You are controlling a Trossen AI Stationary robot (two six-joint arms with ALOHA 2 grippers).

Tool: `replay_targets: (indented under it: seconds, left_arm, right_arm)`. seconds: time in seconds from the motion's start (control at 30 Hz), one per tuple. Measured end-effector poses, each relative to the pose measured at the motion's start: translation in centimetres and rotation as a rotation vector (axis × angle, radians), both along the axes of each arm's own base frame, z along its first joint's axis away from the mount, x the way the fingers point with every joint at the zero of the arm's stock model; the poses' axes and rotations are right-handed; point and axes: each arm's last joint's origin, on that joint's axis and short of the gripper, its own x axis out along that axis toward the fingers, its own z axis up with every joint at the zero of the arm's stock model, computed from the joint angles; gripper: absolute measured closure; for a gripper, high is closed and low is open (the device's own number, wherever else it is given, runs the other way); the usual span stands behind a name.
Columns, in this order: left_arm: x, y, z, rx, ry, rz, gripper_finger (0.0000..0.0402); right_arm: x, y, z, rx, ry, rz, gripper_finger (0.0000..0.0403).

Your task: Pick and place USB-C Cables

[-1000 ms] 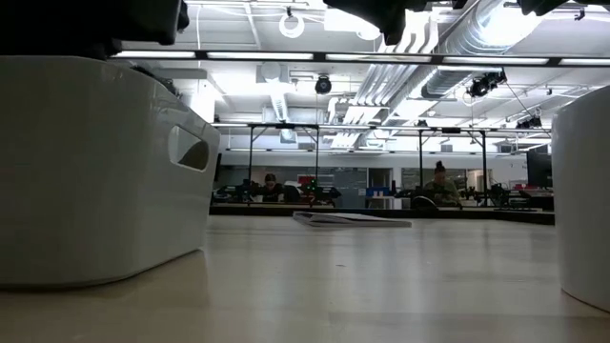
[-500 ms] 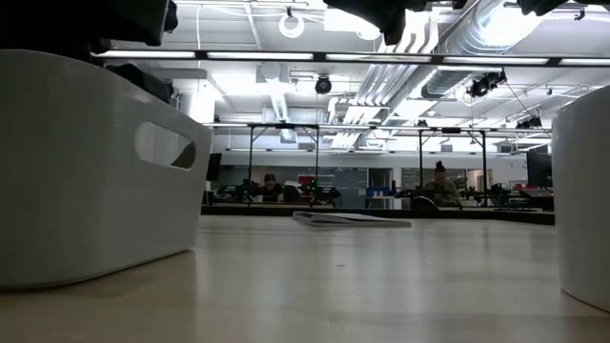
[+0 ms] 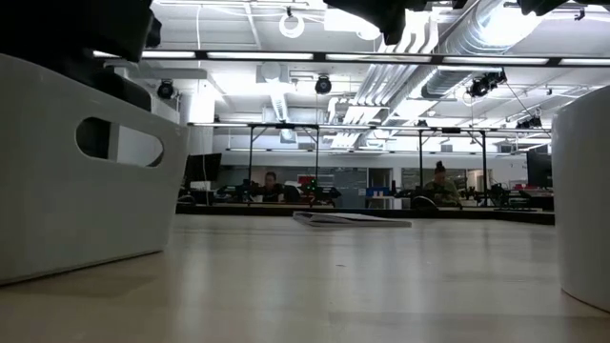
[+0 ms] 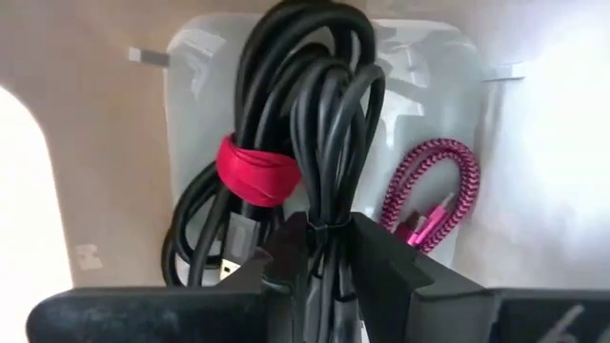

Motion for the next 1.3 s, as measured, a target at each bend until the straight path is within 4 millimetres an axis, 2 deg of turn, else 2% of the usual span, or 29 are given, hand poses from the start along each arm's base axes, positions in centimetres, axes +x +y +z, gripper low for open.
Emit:
replay_targets:
  seconds: [0.17, 0.37, 0.47, 0.63, 0.77, 0.97, 1.17, 1.3]
  left_arm:
    - [0.2, 0.5, 0.0, -0.01, 0.005, 0.017, 0.0316]
    - [0.3, 0.6, 0.0, -0.035, 0.023, 0.017, 0.0236]
    - [0.1, 0.5, 0.0, -0.076, 0.062, -0.024, 0.0209]
    - [-0.3, 0.3, 0.4, -0.151, 0.108, -0.046, 0.0194]
    - [-0.8, 0.4, 1.9, -0.182, 0.082, -0.063, 0.0193]
    - [-1.7, 1.4, 5.6, -0.182, -0.064, -0.119, 0.0192]
    - [-2.6, 3.3, 9.3, 0.104, -0.343, -0.124, 0.0192]
    - [-2.7, 4.1, 10.4, 0.253, -0.591, -0.125, 0.0192]
  right_arm:
    - [0.0, 0.0, 0.0, 0.0, 0.0, 0.0, 0.0164]
    - [0.0, 0.0, 0.0, 0.0, 0.0, -0.001, 0.0164]
    - [0.0, 0.0, 0.0, 0.0, 0.0, -0.001, 0.0164]
    - [0.0, 0.0, 0.0, -0.003, 0.0, -0.001, 0.0164]
    - [0.0, 0.0, 0.0, -0.003, 0.0, -0.001, 0.0164]
    - [0.0, 0.0, 0.0, -0.004, 0.0, -0.001, 0.0164]
    - [0.0, 0.0, 0.0, -0.002, -0.001, -0.002, 0.0164]
    - [0.0, 0.0, 0.0, 0.0, 0.0, -0.002, 0.0164]
